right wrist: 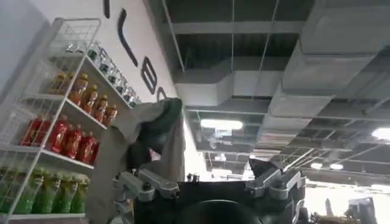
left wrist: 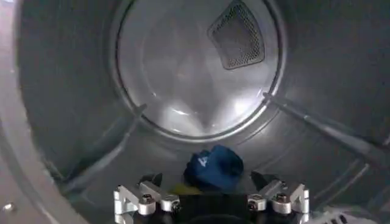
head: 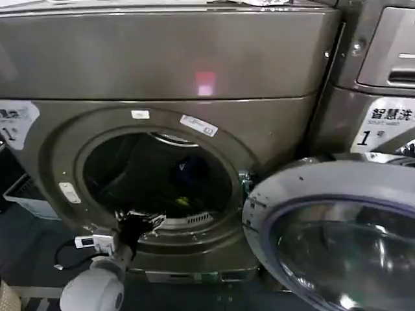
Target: Grasp the clothes from the dryer.
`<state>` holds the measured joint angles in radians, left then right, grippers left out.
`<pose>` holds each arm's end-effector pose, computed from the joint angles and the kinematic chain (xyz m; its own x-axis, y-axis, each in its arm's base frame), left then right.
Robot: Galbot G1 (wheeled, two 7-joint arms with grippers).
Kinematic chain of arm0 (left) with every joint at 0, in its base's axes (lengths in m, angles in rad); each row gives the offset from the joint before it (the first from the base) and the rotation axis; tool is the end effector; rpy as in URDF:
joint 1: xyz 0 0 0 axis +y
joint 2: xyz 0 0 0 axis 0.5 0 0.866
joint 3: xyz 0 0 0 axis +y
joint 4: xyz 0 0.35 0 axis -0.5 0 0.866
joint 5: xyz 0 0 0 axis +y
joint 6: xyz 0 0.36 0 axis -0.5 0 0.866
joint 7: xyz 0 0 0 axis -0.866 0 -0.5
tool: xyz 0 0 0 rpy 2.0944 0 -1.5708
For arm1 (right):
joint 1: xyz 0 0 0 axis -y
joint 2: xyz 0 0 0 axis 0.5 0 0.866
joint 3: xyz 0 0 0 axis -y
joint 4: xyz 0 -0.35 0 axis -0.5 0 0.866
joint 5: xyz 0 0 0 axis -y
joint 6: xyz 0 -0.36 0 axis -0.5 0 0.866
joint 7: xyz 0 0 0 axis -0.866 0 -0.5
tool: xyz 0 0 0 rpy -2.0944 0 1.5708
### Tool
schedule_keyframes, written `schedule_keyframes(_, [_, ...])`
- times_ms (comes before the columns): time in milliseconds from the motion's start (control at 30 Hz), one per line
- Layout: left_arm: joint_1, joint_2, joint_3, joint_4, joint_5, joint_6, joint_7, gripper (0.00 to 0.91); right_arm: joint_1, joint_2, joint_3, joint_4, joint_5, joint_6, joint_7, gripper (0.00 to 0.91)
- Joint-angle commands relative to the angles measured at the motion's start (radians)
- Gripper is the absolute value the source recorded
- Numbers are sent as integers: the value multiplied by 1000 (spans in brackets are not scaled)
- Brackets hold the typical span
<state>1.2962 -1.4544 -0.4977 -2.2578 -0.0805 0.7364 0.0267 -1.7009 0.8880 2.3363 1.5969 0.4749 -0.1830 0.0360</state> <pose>0.2397 0.0070 -0.1865 -0.9483 0.1003 0.3011 0.1130 0.9933 0.0252 -0.0951 -0.4860 0.0177 -0.1522 0.8491 -0.5058 0.9868 0.1016 -0.1263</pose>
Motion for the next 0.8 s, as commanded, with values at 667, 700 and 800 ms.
schedule_keyframes(667, [-292, -30, 43, 363, 138, 9, 4, 907, 8, 9, -19, 10, 1, 29, -5, 907])
schedule_keyframes(700, [-298, -30, 43, 374, 138, 9, 5, 907, 8, 9, -18, 10, 1, 29, -5, 907])
schedule_keyframes(800, [-357, -31, 48, 456, 153, -7, 11, 907, 3, 8, -15, 12, 2, 29, -5, 907])
